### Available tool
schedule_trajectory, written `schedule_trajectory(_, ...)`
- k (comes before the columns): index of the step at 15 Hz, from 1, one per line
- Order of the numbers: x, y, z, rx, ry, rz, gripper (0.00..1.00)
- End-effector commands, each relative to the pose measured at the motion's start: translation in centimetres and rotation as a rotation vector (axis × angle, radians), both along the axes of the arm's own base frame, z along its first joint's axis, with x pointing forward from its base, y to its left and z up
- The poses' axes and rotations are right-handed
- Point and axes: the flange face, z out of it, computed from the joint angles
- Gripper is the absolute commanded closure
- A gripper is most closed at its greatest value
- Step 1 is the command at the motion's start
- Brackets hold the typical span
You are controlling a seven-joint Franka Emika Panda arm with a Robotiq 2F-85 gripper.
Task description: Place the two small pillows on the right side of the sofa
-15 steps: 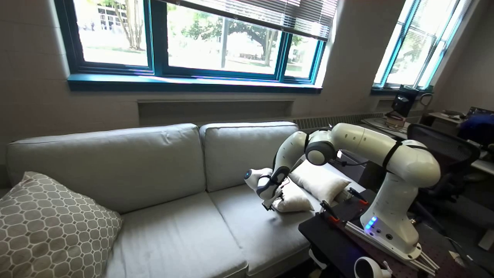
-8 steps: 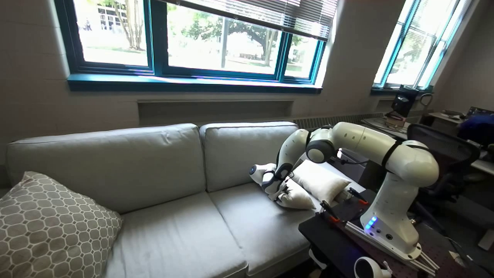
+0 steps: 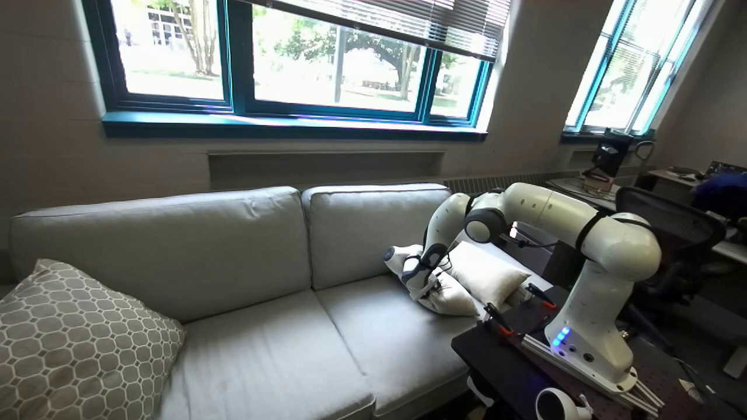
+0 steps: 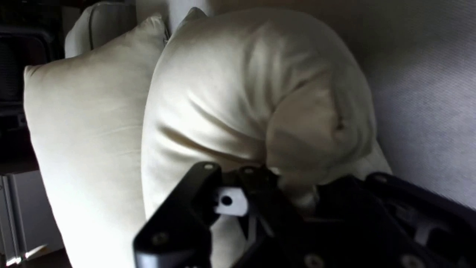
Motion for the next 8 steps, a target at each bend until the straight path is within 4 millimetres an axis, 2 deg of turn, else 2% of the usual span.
schedule_trajectory(1, 0.4, -1.1, 0.2, 0.14, -0.071, -0.12, 0.97)
schedule_trajectory(5, 0.6, 2.5, 4.8, 0.328, -0.17, -0.155, 0.97)
schedule_trajectory(7, 0.5, 2.7, 7.0, 0.407, -0.244, -0.153, 0.97)
schedule_trajectory(8, 0.4, 2.2, 8.0, 0.44, -0.288, -0.152, 0.97)
